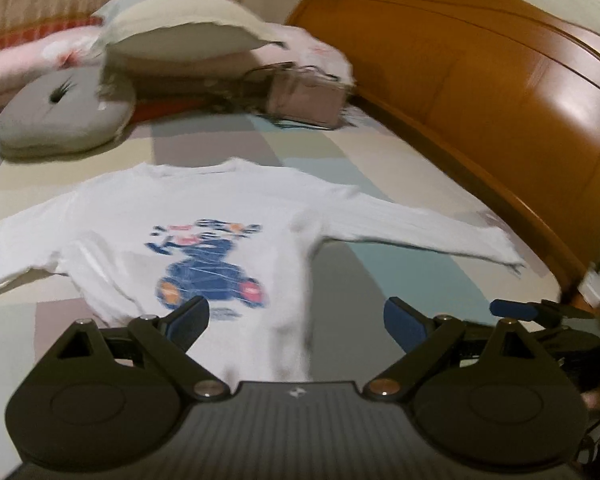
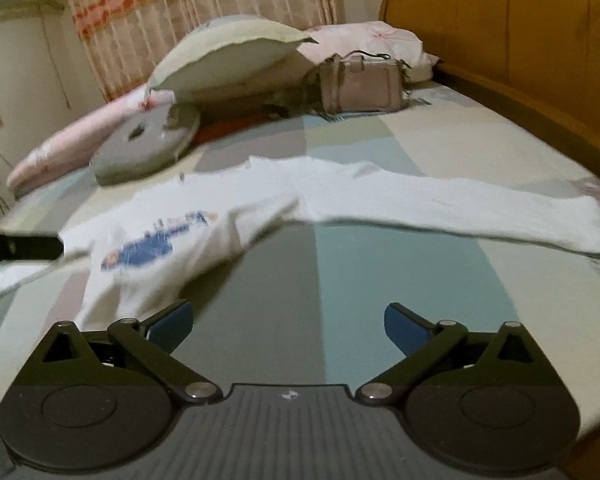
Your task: Fold clothes
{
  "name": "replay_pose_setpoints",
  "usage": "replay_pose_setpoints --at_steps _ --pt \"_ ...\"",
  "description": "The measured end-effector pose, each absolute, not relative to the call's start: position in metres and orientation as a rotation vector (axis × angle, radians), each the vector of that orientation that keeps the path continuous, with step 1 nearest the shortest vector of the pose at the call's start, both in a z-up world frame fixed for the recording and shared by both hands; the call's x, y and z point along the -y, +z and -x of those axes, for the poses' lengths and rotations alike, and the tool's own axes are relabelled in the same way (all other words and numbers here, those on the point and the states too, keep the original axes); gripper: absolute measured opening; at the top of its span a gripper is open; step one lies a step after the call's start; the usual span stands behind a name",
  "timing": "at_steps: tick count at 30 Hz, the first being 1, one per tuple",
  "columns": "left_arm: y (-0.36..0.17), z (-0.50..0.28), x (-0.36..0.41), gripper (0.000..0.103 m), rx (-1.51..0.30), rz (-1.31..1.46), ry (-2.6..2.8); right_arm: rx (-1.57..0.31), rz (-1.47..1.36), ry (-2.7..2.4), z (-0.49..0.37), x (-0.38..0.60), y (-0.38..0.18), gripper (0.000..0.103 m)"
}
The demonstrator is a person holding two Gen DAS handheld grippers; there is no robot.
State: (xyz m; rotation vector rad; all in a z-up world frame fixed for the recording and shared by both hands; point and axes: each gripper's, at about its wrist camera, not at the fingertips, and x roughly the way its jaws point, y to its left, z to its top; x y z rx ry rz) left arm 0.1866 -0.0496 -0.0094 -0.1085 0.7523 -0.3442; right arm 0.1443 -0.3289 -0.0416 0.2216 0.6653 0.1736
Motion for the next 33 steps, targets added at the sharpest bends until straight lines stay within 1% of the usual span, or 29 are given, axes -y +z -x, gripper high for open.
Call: replay_pose_setpoints --at_steps 4,6,10,16,19,22,24,25,27,33 --pt "-0.033 -0.208 0.023 0.094 -0.748 0.141 -0.318 -0.683 -0.331 0.128 -0.189 0.333 -0.065 0.103" --pt "-0.046 -0.219 0.01 0.094 -0.756 0.169 -0.304 -0.693 -0.339 0.111 -0.205 0.332 -0.076 0.103" --pt "-0.065 -0.242 -0.004 0.094 -0.778 0.204 -0.297 -0.699 -0.285 0.082 -0.223 0.325 -0.092 0.103" --pt "-0.086 -0.244 -0.02 0.094 -0.711 0.152 -0.268 -0.716 -0.214 0.02 -0.223 0.315 -0.119 0.103" --pt "-0.098 -0.245 -0.031 0.094 -0.69 0.169 -0.261 -0.751 -0.243 -0.04 -0.231 0.309 -0.116 0.103" --pt "-0.104 -0.245 -0.037 0.094 -0.693 0.183 -0.263 -0.744 -0.242 -0.1 -0.231 0.3 -0.117 0.103" --pt "-0.113 -0.241 -0.046 0.094 -0.659 0.22 -0.269 -0.755 -0.24 -0.136 -0.233 0.29 -0.116 0.103" --pt "-0.118 -0.242 -0.05 0.097 -0.674 0.245 -0.287 -0.755 -0.234 -0.147 -0.235 0.286 -0.117 0.103" --pt "-0.124 -0.246 -0.059 0.098 -0.692 0.29 -0.319 -0.747 -0.198 -0.155 -0.241 0.28 -0.12 0.103" --pt "-0.118 -0.251 -0.068 0.098 -0.677 0.298 -0.307 -0.753 -0.102 -0.208 -0.281 0.271 -0.122 0.103"
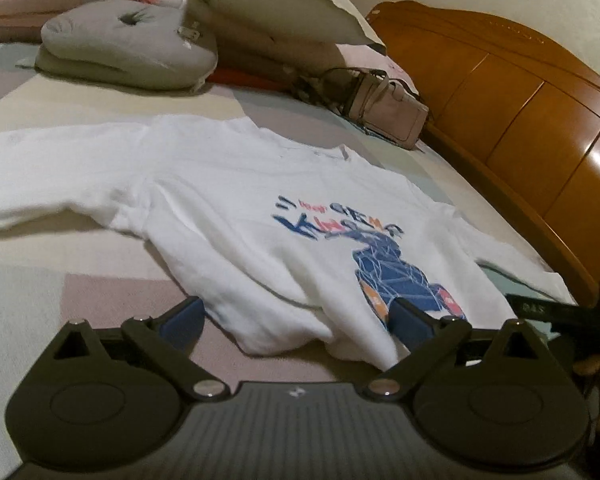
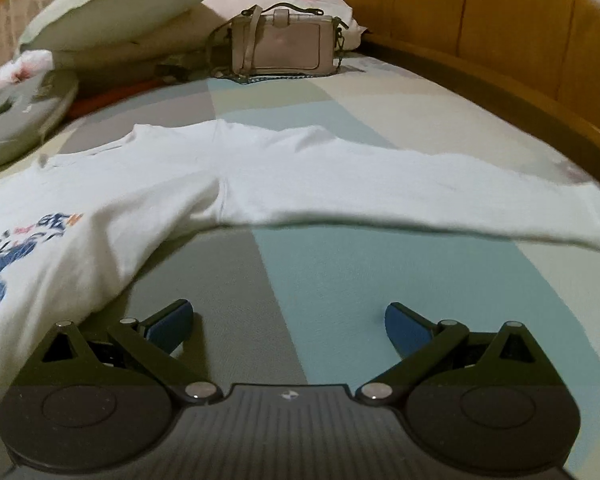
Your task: Fold clothes
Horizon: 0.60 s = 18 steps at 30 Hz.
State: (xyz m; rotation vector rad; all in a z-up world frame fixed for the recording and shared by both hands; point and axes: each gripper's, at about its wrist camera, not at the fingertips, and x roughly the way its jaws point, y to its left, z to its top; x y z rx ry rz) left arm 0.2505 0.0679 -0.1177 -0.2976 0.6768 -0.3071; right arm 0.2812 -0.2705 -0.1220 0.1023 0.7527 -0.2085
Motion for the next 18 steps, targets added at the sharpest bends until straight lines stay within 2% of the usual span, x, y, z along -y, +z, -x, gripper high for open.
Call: replay_pose_setpoints --at_steps 9,18 --pt "-0.107 -0.24 -0.074 0.098 -0.678 0.235 -0.168 -0.717 -0.059 -0.16 -0.289 0.27 -0.126 0.103" --pt "-0.077 -0.25 0.0 0.099 -0.635 0.158 -0.256 -0.754 -0.277 -0.004 -0.28 0.277 -0.104 0.103"
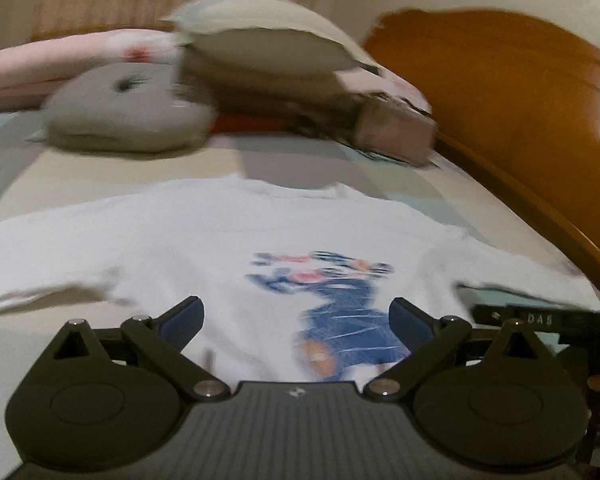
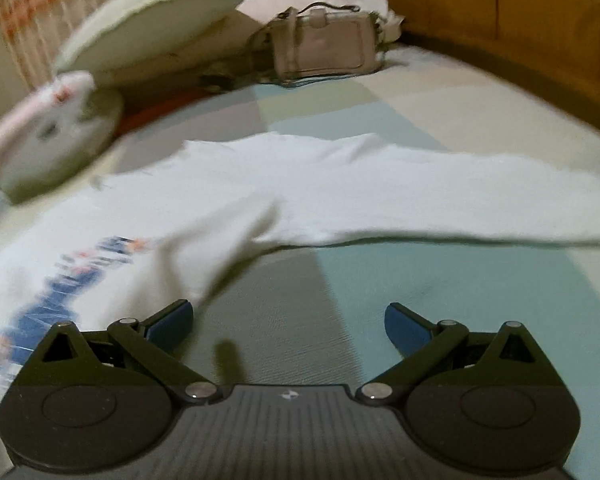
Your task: Fold clothes
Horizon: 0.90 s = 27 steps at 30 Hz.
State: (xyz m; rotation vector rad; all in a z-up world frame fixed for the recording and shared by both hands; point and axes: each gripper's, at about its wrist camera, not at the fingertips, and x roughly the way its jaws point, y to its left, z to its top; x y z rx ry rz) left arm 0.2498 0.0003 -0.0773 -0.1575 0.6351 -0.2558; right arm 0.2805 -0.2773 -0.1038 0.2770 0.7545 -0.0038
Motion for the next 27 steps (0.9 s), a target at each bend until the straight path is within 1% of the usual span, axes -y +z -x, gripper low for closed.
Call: replay_pose_setpoints --at_steps 5,7,9,12,15,17,21,24,27 --pt "-0.109 -0.277 0.02 0.098 -0.783 0.199 -0.298 -0.799 -0.303 0.069 -0.278 0.278 -0.103 0.103" --pt "-0.114 -0.278 0.013 0.098 -0.803 0.175 -0.261 -0.817 -0.292 0.094 -0.277 0.279 -0.102 0.103" --pt "-0.107 -0.273 0.002 0.098 -0.818 0.177 -0.209 -0.82 -0.275 0.119 -0.276 0.281 -0.099 0.103" --pt "-0.083 -0.257 0.001 0.098 -0.833 0.132 -0.076 -0.796 -0.268 0.121 -0.271 0.285 -0.093 0.103" --pt "-0.056 -0.229 0.02 0.098 -0.8 0.107 -0.207 -0.78 -0.258 0.132 -0.269 0.287 -0.086 0.103" --pt "-0.049 -0.214 0.047 0.101 -0.805 0.042 -0.311 -0.783 -0.259 0.144 -0.269 0.288 -0.084 0.103" --pt "-0.063 -0.199 0.093 0.101 -0.87 -0.137 -0.287 -0.808 -0.258 0.181 -0.266 0.287 -0.082 0.103" --pt "-0.075 -0.196 0.109 0.101 -0.845 -0.288 -0.198 -0.823 -0.22 0.186 -0.262 0.286 -0.082 0.103" --pt "-0.078 -0.202 0.109 0.101 -0.817 -0.358 -0.111 -0.817 -0.199 0.195 -0.258 0.287 -0.08 0.103"
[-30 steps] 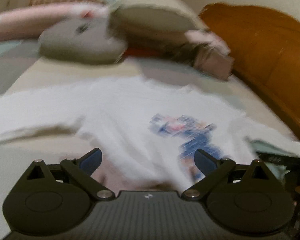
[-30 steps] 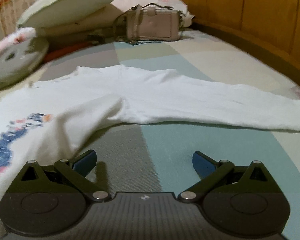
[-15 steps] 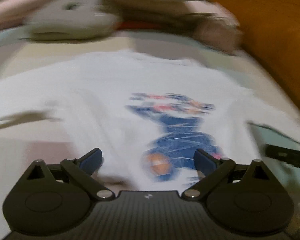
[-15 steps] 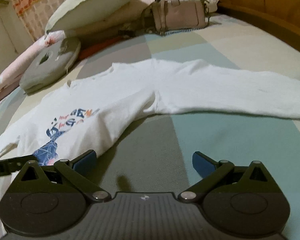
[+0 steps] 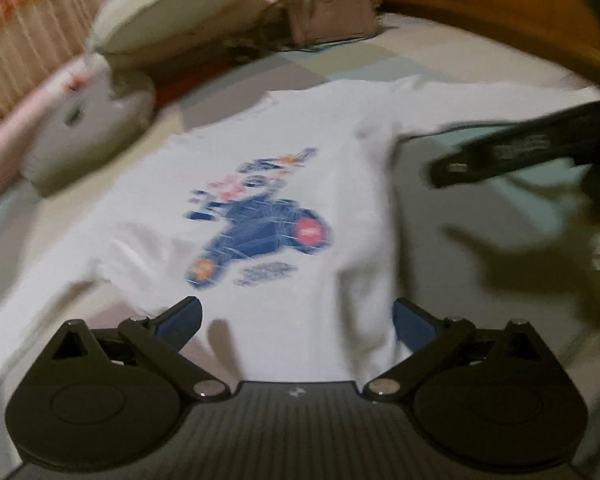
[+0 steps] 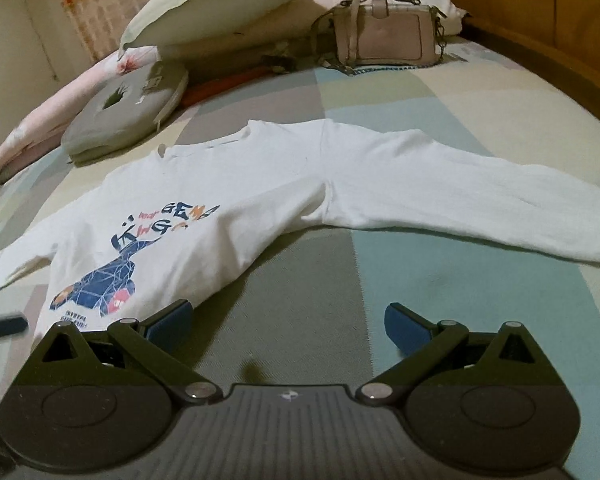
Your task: Fold clothes
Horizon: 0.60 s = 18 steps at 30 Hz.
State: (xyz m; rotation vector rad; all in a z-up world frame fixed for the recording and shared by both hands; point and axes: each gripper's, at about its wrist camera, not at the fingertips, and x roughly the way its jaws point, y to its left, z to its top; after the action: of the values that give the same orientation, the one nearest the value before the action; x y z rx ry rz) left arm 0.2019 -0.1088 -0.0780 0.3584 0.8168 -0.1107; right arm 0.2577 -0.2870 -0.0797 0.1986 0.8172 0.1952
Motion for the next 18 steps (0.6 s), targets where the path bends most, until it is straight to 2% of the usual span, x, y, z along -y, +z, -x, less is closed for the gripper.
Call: replay_pose_setpoints --at_steps 6,18 --pt "-0.058 -0.225 0.068 0.101 -0.813 -0.245 -0.012 -0.82 -0.247 0.235 -0.258 0.291 -0.08 0.103" --pt "-0.091 -0.243 -0.002 0.102 -0.765 0.02 -0.104 -0.735 -0.304 0.554 -0.247 0.25 -0.082 0.103"
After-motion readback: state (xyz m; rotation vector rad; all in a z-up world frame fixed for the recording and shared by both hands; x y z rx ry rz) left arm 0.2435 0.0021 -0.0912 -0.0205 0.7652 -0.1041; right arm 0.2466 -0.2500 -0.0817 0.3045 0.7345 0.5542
